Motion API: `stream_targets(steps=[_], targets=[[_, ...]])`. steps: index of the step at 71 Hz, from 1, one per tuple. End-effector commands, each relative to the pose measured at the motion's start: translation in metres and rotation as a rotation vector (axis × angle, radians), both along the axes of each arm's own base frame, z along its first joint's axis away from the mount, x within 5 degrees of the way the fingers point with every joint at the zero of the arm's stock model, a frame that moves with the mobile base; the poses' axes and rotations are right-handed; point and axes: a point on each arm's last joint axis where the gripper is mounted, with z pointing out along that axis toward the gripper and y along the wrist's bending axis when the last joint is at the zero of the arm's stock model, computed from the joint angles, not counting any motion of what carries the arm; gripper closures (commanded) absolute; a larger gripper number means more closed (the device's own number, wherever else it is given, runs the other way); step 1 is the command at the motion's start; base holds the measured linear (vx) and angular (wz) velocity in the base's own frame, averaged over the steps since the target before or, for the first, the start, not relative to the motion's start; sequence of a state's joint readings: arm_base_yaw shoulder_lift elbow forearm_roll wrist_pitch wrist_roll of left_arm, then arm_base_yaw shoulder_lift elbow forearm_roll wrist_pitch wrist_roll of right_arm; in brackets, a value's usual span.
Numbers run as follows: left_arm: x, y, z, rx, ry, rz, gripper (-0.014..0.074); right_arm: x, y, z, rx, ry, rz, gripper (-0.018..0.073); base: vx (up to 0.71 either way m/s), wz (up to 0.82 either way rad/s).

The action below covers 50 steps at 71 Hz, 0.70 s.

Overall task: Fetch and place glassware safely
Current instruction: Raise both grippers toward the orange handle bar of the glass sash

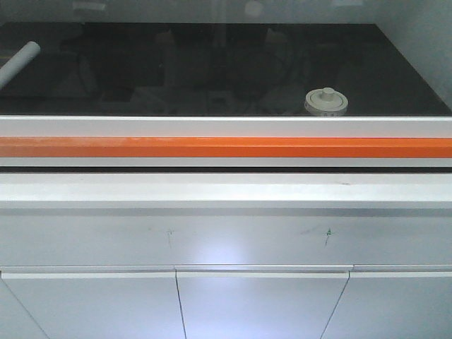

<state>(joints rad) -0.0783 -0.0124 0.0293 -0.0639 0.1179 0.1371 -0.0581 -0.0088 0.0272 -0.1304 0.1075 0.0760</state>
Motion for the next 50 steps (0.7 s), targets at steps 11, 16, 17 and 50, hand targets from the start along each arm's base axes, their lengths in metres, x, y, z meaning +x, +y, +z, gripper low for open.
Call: stream_targets(steps=[11, 16, 17, 50], targets=[[-0.002, 0.003, 0.02, -0.149, -0.283, 0.014, 0.0603, -0.002, 0.003, 0.017, -0.026, -0.226, 0.023, 0.0563, 0.0, 0.0], [-0.006, 0.004, 0.035, -0.165, -0.389, 0.018, 0.0603, -0.006, 0.004, 0.034, -0.038, -0.354, 0.037, 0.0563, 0.0, 0.0], [-0.007, 0.004, 0.038, -0.169, -0.406, 0.018, 0.0603, -0.006, 0.004, 0.036, -0.039, -0.364, 0.038, 0.0563, 0.0, 0.0], [0.019, -0.001, 0.226, -0.087, -0.569, 0.0, 0.0603, 0.007, 0.004, 0.209, -0.059, -0.578, 0.038, 0.0563, 0.0, 0.0]])
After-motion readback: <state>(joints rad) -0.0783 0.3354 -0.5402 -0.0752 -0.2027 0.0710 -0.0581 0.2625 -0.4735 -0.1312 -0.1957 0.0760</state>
